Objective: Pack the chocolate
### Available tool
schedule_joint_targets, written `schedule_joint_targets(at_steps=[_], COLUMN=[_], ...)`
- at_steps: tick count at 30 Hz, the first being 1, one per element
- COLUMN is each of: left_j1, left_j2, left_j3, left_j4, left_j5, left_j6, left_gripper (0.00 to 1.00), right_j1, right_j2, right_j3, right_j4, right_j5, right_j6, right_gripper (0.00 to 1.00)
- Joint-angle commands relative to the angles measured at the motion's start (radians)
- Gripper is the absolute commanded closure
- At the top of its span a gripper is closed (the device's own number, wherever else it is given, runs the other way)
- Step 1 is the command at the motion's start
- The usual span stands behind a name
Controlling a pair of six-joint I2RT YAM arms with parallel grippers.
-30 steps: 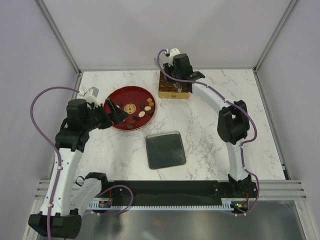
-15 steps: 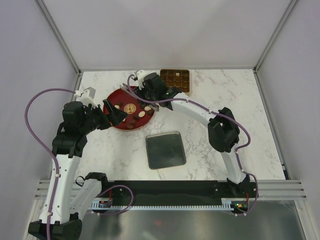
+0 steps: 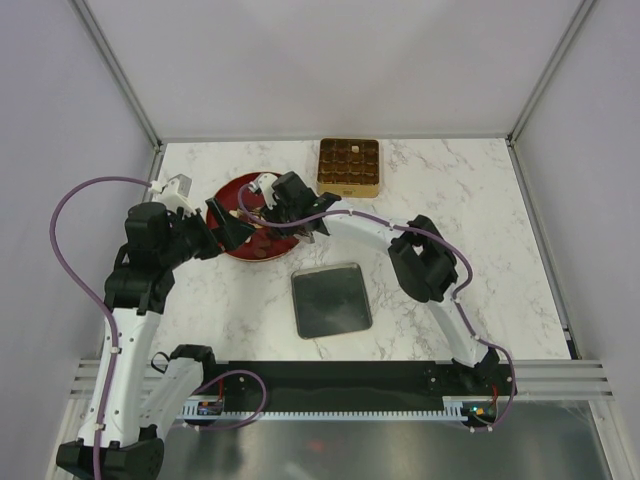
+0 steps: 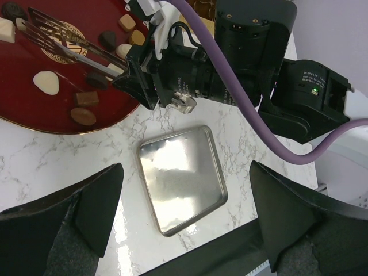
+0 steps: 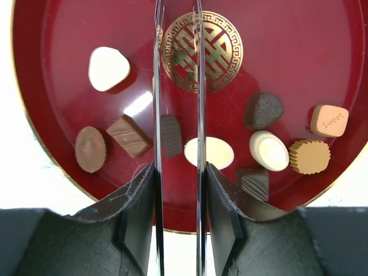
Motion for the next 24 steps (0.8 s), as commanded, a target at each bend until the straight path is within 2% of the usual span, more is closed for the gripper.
schedule_joint_targets(at_steps=[1,24], left_j1=[0.004,0.006], left_j2=[0.008,0.019], left_j3=[0.03,0.034], left_j4=[0.011,0.011], left_j5=[0.023,0.02], left_j6=[-0.016,-0.017], left_gripper=[0.02,0.02], right_j1=[0.005,0.006], right_j2=[0.012,0.161], right_j3=[0.055,0.222], right_j4=[0.021,0.015], right_j5=[0.024,0.014], right_j6=[-0.035,-0.018], right_gripper=[0.54,0.52])
